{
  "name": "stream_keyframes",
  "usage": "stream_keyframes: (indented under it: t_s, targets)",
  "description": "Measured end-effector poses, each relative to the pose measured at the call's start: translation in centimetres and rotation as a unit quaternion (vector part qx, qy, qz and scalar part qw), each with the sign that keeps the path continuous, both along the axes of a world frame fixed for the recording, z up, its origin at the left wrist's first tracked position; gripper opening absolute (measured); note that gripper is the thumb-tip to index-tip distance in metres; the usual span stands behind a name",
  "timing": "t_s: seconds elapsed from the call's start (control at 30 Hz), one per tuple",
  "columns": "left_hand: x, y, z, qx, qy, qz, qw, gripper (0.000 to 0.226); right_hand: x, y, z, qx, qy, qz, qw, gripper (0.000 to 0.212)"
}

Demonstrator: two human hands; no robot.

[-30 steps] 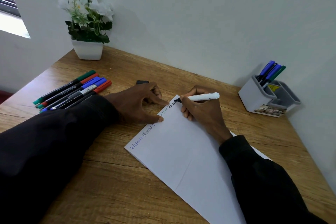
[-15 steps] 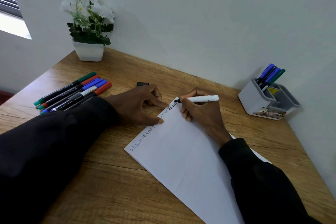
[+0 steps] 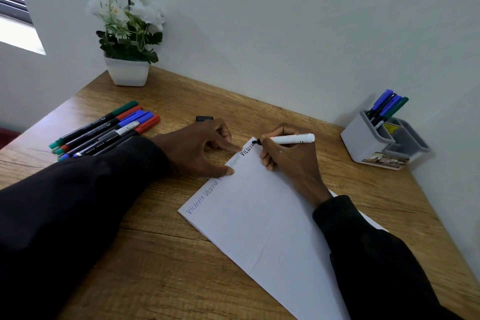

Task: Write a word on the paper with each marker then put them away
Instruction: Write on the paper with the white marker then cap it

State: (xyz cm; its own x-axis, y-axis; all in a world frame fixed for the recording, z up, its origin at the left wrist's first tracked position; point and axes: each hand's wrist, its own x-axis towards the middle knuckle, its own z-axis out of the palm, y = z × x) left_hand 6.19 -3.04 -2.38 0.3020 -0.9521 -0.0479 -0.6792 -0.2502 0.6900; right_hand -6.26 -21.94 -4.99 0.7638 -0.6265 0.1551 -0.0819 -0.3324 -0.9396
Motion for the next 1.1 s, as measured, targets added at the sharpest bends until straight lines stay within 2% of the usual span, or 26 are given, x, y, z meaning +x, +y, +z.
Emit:
stream_keyframes:
  t_s: [0.13, 0.27, 0.57, 0.63, 0.73, 0.83, 0.93, 1.03, 1.1]
  targets:
    - [0.1, 0.0, -0.2, -0.01, -0.009, -0.003, 1.0, 0.041, 0.1, -0.1, 0.0, 0.011, 0.013, -0.014, 1.0, 0.013]
    - [0.0, -0.1, 0.0, -0.007, -0.011, -0.003, 1.0, 0.043, 0.1, -0.3, 0.0, 0.022, -0.01, -0.014, 1.0, 0.011]
    - [0.3, -0.1, -0.5, -0.008, -0.014, -0.01, 1.0, 0.038, 0.1, -1.1, 0.3, 0.125, -0.053, 0.0, 0.991, 0.005]
    - [0.4, -0.1, -0.6, -0.04, -0.002, 0.002, 0.999, 0.031, 0.1, -1.1, 0.6, 0.14, -0.058, 0.015, 0.988, 0.004]
    - [1.1, -0.1, -0.9, -0.148, 0.014, 0.067, 0.987, 0.035, 0.0, -1.2, 1.2, 0.142, -0.057, 0.036, 0.988, 0.01]
    - [2.5, 0.0, -1.0, -0.227, -0.064, 0.189, 0.953, 0.031, -0.1, -1.3, 2.3, 0.128, -0.068, 0.05, 0.988, 0.003]
    - [3.9, 0.3, -1.8, -0.186, -0.086, 0.268, 0.941, 0.034, -0.1, -1.3, 3.4, 0.134, -0.086, 0.066, 0.985, 0.002]
    - [4.4, 0.1, -2.2, -0.097, -0.14, 0.254, 0.952, 0.03, -0.4, -1.2, 4.4, 0.2, -0.1, 0.086, 0.971, 0.009]
    - [4.1, 0.1, -1.9, -0.097, -0.132, 0.246, 0.955, 0.023, -0.7, -1.1, 4.9, 0.231, -0.109, 0.096, 0.962, 0.022]
